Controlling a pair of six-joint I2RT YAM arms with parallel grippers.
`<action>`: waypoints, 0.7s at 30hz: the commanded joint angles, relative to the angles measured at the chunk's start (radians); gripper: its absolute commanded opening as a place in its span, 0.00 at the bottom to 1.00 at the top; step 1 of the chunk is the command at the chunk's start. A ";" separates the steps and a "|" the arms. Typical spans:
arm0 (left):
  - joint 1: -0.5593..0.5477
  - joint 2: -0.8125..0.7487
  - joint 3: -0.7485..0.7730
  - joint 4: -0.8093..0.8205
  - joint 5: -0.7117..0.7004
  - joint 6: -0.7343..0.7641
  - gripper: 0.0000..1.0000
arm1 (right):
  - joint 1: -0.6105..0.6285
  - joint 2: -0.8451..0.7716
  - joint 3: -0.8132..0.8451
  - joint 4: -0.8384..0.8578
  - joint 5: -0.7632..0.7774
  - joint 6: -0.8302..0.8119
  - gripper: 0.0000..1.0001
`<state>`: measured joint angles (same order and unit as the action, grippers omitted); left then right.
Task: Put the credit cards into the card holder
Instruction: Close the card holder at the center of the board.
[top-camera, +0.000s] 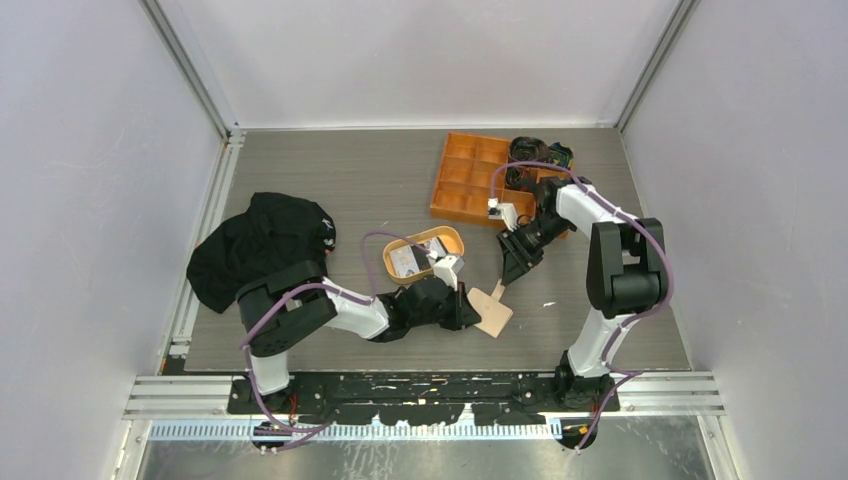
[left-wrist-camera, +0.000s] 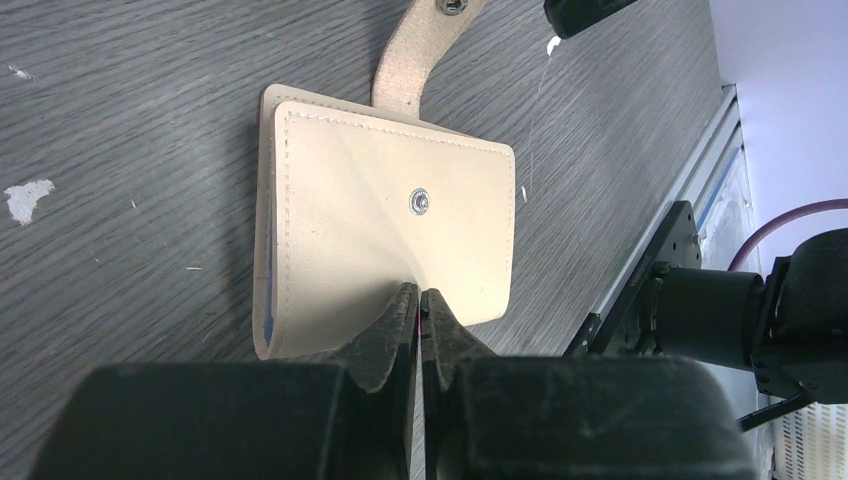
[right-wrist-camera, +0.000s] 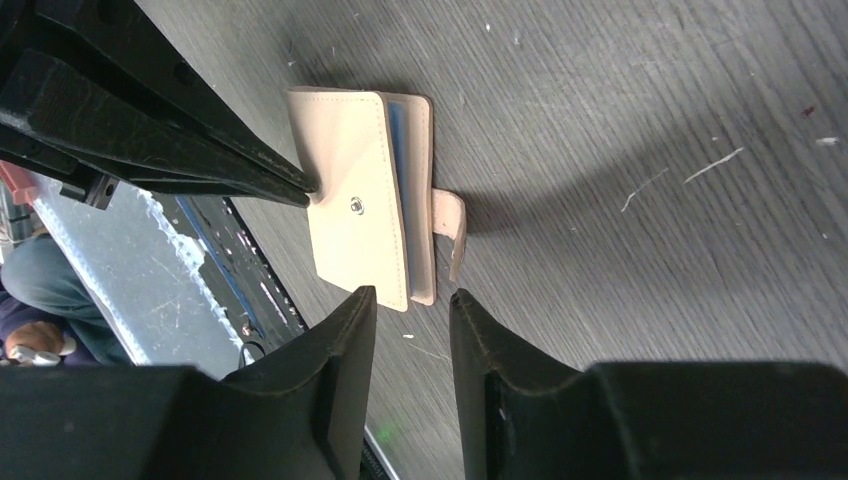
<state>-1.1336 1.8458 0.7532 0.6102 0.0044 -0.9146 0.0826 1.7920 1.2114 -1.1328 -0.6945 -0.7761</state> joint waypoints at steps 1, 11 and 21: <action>0.004 0.017 0.020 -0.025 0.016 -0.001 0.05 | 0.005 0.021 0.037 -0.019 -0.027 0.020 0.37; 0.003 0.018 0.021 -0.022 0.023 -0.001 0.05 | 0.046 0.060 0.034 0.041 0.025 0.078 0.31; 0.004 0.019 0.024 -0.023 0.029 -0.001 0.05 | 0.045 0.061 0.036 0.063 0.043 0.109 0.20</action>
<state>-1.1309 1.8511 0.7570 0.6090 0.0132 -0.9169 0.1287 1.8587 1.2160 -1.0832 -0.6582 -0.6930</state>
